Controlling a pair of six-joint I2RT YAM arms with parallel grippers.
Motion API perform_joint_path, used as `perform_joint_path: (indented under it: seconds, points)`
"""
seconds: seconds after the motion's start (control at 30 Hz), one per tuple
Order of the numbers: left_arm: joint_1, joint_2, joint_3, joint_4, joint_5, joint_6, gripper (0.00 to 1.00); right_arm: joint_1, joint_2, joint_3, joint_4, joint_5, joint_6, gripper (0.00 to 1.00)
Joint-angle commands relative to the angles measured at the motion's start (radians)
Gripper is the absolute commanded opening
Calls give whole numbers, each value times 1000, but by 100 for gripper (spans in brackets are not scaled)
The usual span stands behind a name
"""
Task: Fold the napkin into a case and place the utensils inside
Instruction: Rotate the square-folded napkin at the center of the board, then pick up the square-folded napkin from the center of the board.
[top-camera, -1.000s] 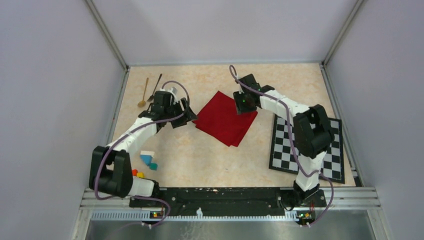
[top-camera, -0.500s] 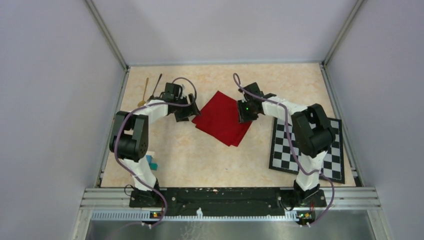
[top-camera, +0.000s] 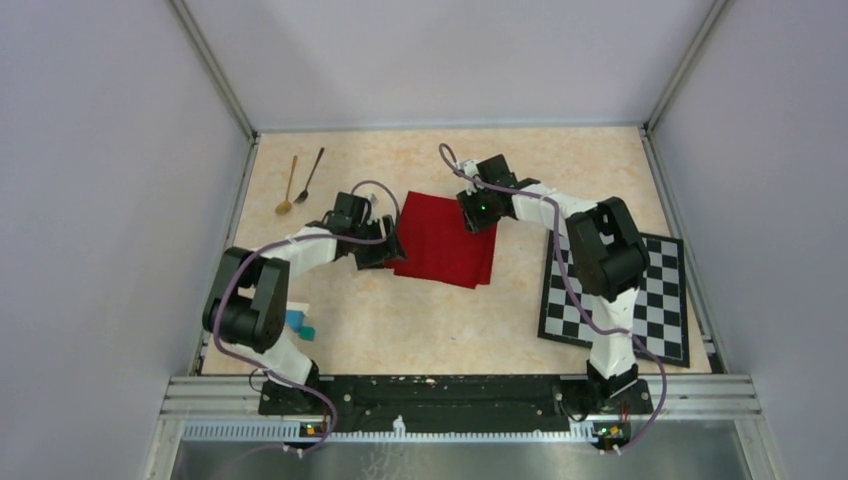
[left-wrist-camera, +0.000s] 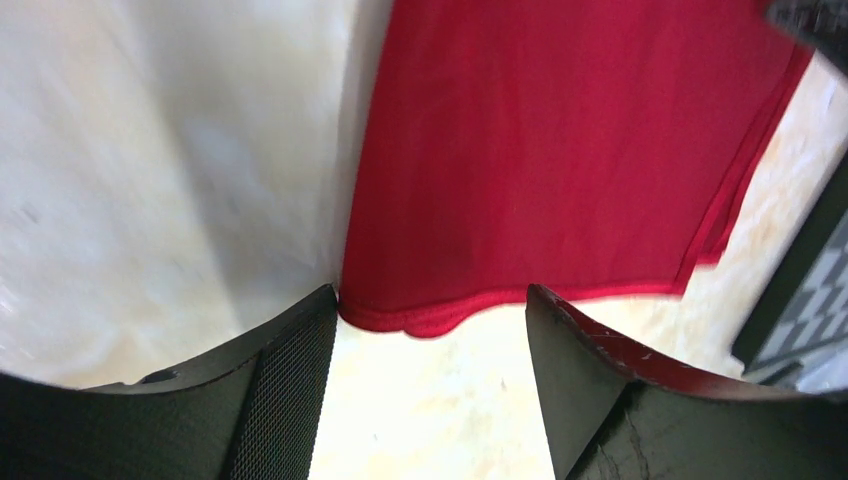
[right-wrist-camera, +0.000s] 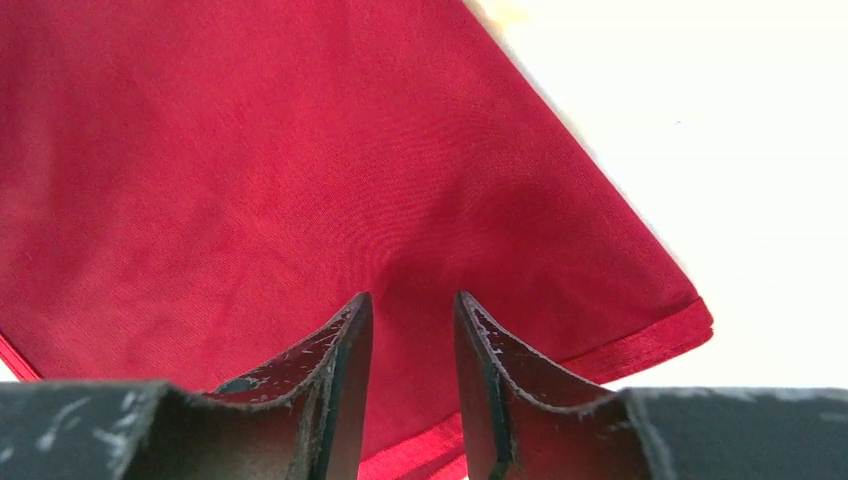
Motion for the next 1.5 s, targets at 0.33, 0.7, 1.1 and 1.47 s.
perform_joint_path:
  seconds: [0.33,0.7,1.1,1.47]
  points:
    - [-42,-335,-183,-61,-31,-73,87,30,-417,-278,-31,-83,731,55]
    - [26,-325,-189,30,95,-78,88,68,-538,-568,-32,32,1175,47]
    - [39,-355,-218,55,129,-61,88,114,-417,-513,-50,82,1185,43]
    - [73,-386,-228,55,137,-39,88,143,-380,-484,-75,134,1215,35]
